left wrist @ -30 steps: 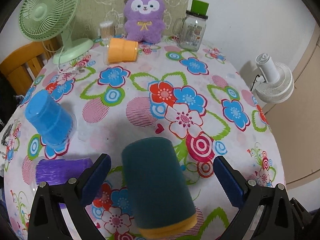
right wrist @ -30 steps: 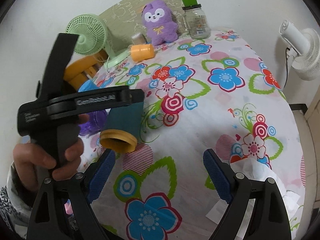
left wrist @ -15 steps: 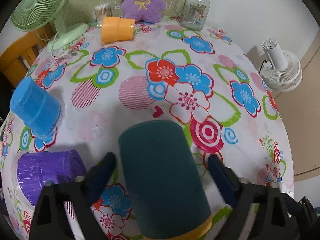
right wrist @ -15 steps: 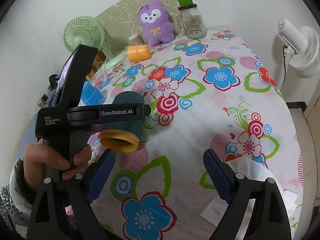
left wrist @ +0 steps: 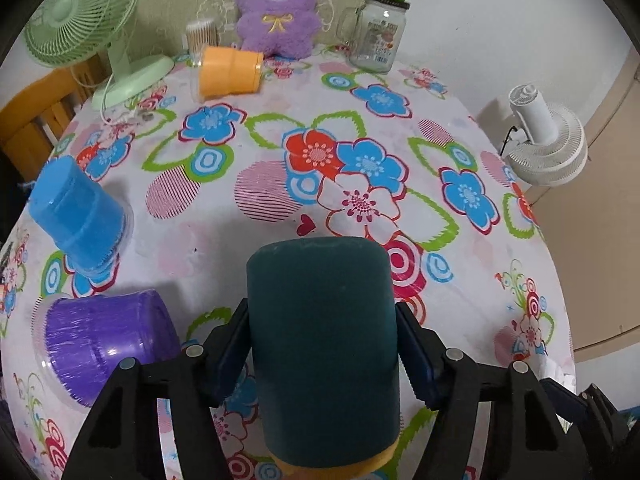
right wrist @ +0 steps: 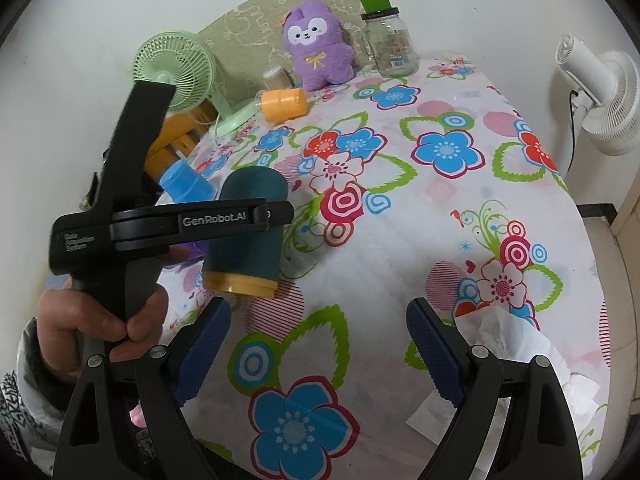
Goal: Flip cup upside down
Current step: 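Lift and rotate the teal cup closed end up, set it down, open left tool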
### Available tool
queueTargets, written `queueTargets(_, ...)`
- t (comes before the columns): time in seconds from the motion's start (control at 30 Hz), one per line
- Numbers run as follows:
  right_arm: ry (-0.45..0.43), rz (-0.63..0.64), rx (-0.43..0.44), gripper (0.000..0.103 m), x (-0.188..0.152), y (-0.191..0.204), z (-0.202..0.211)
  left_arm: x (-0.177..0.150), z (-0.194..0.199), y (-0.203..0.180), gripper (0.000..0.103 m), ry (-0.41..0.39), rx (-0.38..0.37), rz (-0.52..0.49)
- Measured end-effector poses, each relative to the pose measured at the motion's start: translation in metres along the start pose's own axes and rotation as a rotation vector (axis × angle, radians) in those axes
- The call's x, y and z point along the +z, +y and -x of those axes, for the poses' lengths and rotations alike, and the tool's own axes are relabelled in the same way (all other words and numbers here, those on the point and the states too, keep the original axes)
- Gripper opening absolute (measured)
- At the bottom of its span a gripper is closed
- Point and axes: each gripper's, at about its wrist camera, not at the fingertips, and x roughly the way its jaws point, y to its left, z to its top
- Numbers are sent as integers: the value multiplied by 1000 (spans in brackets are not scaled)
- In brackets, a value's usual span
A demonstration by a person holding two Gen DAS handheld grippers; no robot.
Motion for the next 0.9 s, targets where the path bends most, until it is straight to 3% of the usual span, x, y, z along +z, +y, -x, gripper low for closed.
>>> queueTargets(0.9, -1, 32, 5, 91, -7, 27, 7, -25, 94, 11, 69, -204, -20, -17)
